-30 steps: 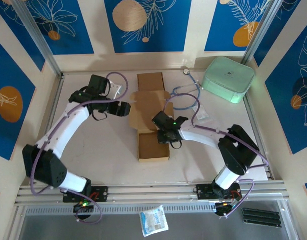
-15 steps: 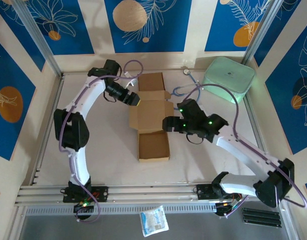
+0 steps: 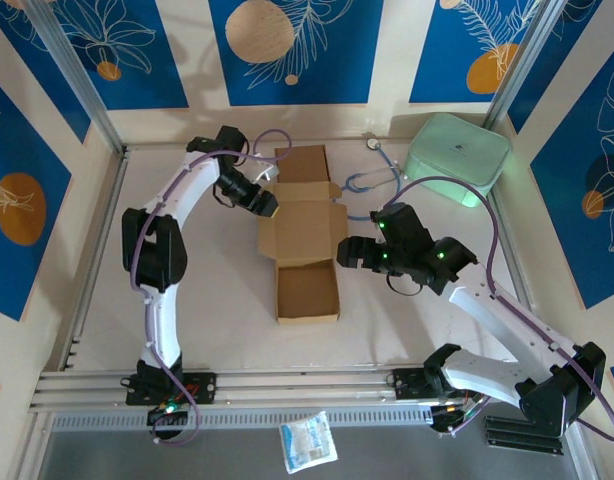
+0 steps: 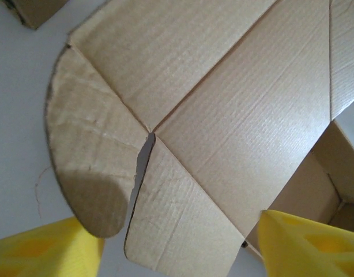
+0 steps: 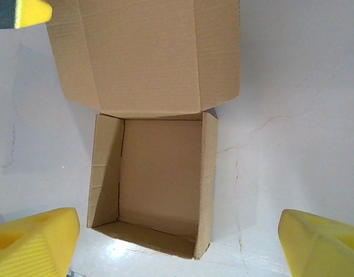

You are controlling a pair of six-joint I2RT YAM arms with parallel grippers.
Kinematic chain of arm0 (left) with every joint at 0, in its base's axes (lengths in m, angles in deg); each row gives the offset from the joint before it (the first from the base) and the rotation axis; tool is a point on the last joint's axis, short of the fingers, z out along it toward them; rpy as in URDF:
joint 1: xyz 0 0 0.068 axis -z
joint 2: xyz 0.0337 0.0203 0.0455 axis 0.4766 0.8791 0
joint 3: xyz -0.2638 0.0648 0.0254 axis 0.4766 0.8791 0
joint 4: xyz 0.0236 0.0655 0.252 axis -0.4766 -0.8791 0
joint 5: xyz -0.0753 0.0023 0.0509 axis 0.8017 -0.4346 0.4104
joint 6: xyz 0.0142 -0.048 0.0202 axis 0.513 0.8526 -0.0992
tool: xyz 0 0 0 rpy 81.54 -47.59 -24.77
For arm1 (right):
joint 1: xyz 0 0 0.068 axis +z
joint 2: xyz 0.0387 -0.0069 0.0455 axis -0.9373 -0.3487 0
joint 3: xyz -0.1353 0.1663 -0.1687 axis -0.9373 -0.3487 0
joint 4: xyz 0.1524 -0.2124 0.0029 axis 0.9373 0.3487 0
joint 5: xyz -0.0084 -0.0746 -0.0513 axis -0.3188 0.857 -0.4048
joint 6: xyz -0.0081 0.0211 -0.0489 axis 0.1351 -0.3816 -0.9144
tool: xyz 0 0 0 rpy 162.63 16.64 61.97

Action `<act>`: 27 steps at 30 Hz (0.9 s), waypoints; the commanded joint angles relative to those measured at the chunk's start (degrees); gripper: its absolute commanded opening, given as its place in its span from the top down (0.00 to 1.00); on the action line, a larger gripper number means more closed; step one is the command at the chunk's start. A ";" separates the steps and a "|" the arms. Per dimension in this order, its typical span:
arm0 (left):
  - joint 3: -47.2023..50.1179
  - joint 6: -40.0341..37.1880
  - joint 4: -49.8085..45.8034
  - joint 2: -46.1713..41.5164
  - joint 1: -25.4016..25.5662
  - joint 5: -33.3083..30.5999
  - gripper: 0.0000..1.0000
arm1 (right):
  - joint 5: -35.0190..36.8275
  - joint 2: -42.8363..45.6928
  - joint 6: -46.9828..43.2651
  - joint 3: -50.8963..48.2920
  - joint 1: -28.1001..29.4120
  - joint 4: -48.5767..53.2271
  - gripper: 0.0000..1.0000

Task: Fold the paper box

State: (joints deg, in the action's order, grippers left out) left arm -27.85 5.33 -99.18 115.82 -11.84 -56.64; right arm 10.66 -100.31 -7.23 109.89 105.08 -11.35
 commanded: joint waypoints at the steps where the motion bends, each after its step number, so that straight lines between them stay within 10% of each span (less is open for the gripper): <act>1: -1.80 -1.50 -1.86 2.51 -0.26 3.02 0.38 | -1.36 0.56 0.90 -0.29 -0.33 1.00 0.11; 15: 3.97 -3.92 3.02 -3.04 -0.19 6.18 0.76 | 1.11 0.89 -4.09 0.36 -4.30 1.59 0.10; 27: 23.24 -8.11 24.16 -17.86 -0.24 13.58 0.98 | -10.54 -2.42 -27.88 9.06 -13.46 -2.72 0.11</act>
State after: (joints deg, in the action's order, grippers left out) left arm -9.36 0.52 -83.05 102.16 -11.84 -47.05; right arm 2.86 -102.10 -25.02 116.56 92.21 -12.16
